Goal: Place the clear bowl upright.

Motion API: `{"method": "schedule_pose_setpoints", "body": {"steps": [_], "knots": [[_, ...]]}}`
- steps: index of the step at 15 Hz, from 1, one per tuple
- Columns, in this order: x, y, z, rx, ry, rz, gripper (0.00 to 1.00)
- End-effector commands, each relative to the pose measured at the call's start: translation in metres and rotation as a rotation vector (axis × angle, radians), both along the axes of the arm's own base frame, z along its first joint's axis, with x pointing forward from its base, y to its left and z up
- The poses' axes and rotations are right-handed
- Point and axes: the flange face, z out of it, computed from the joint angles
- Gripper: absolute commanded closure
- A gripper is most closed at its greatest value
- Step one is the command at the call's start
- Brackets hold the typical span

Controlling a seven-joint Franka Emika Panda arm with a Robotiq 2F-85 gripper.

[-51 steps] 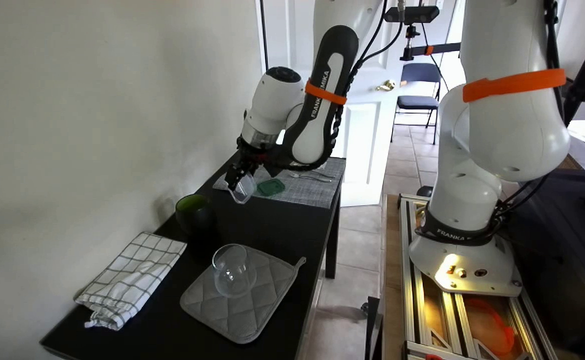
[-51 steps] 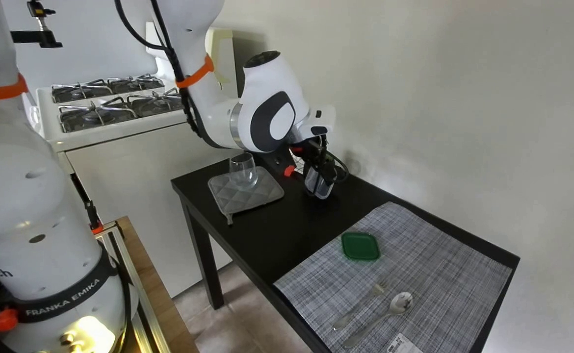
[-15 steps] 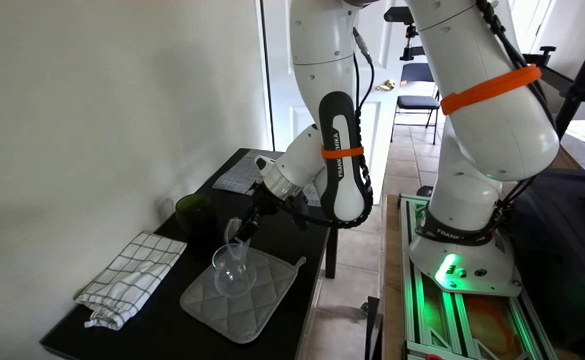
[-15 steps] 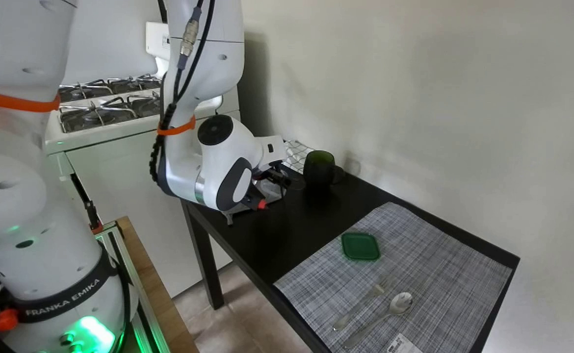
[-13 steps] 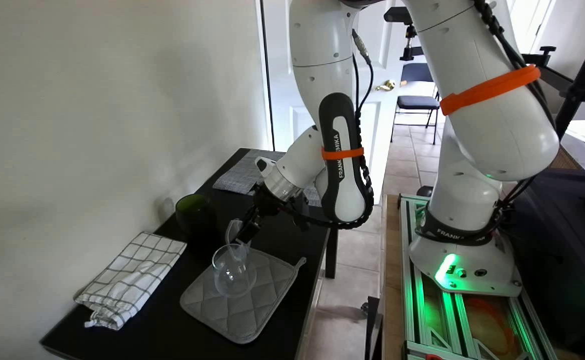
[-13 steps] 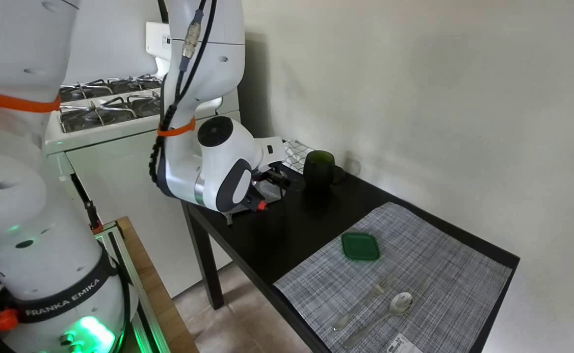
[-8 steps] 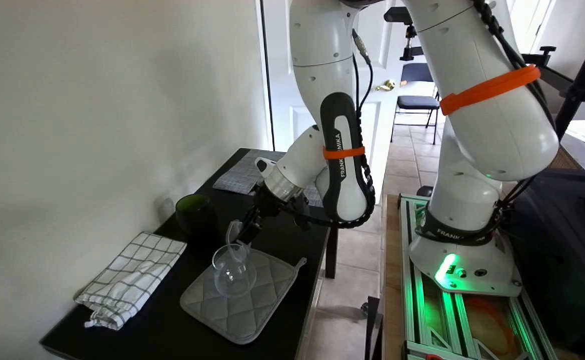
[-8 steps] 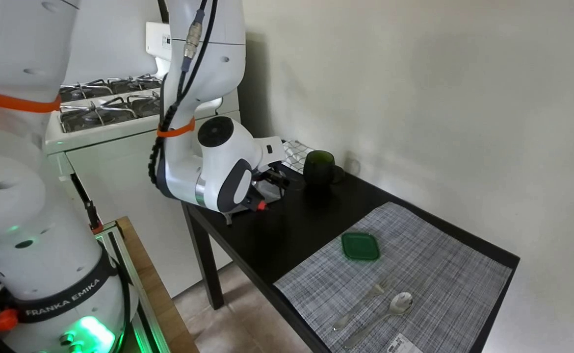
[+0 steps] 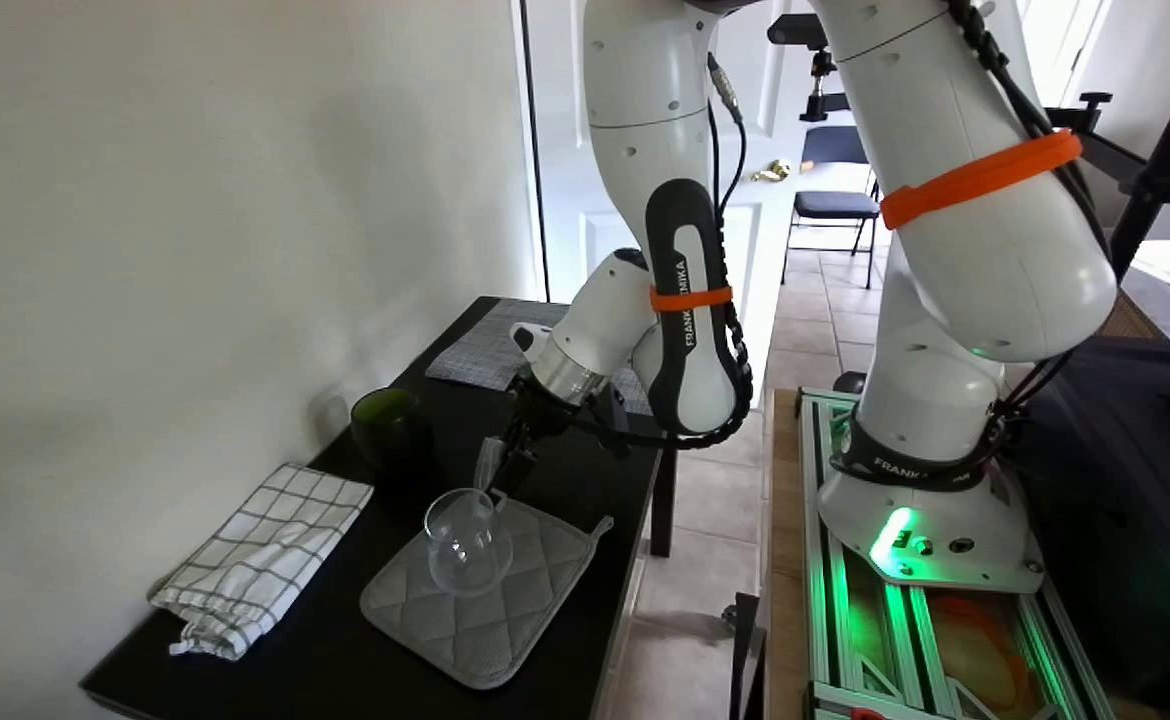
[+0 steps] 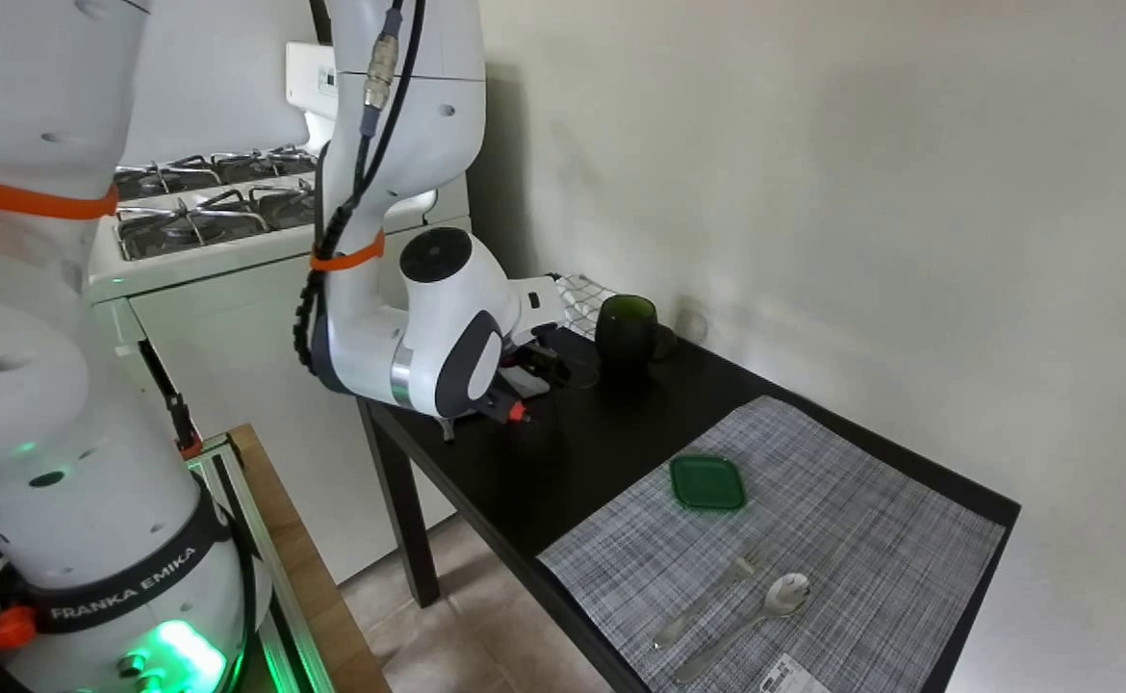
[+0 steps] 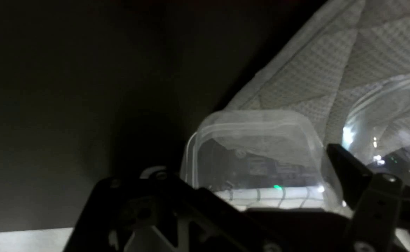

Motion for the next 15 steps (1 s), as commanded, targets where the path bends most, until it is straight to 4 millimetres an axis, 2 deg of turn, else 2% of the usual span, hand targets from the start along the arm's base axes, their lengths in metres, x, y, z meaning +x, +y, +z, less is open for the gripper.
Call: {"method": "schedule_pose_setpoints", "body": {"steps": [1, 5, 9, 15], "knots": [[0.0, -0.013, 0.005, -0.045, 0.059, -0.023, 0.0], [0.006, -0.024, 0.02, -0.089, 0.074, -0.043, 0.0], [0.006, -0.025, 0.032, -0.132, 0.13, -0.039, 0.0], [-0.007, -0.02, 0.028, -0.19, 0.254, -0.041, 0.0]]}}
